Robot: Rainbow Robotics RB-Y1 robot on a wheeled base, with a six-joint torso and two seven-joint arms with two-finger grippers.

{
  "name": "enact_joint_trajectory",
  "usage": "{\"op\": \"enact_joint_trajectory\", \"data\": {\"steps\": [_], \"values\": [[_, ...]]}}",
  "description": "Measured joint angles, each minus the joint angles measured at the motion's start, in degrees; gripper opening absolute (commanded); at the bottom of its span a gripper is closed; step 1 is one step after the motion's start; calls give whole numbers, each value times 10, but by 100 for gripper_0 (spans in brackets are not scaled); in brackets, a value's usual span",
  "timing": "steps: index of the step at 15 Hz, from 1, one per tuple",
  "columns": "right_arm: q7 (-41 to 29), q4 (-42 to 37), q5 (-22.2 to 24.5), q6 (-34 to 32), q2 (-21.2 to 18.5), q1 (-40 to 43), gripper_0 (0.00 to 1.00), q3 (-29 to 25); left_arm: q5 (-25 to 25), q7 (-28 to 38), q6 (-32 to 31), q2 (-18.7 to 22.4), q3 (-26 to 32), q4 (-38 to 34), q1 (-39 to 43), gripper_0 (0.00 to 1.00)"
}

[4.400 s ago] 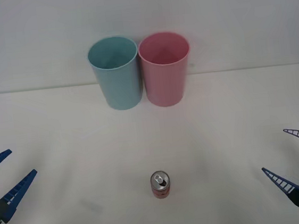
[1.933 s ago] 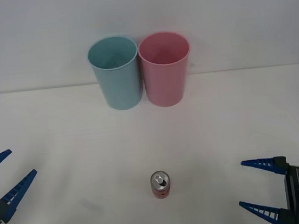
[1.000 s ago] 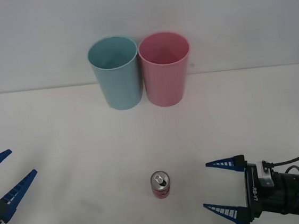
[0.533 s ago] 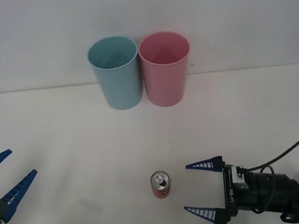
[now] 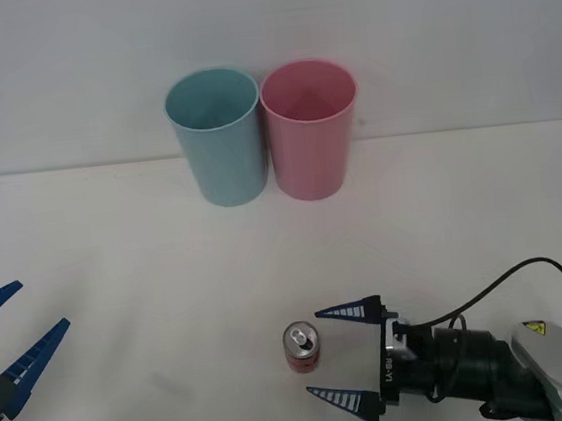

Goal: Grasp the object on the table and drop it into the matching bin: aluminum can to the light blue bin, PET bottle to the pink bin.

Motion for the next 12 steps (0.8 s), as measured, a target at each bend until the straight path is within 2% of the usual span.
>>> {"op": "enact_joint_trajectory", "data": {"steps": [4, 9, 10, 11, 12], "values": [[17, 46, 5, 20, 21, -33, 100, 22, 0, 0, 0, 0, 0, 0, 0, 100], [32, 53, 5, 51, 37, -45, 100, 36, 0, 0, 0, 0, 0, 0, 0, 100], [35, 53, 5, 54, 37, -45, 81, 36, 0, 0, 0, 0, 0, 0, 0, 100], [38, 53, 5, 55, 36, -45, 23, 36, 0, 0, 0, 0, 0, 0, 0, 100], [40, 53, 4, 55, 34, -45, 0, 36, 0, 0, 0, 0, 0, 0, 0, 100]]}}
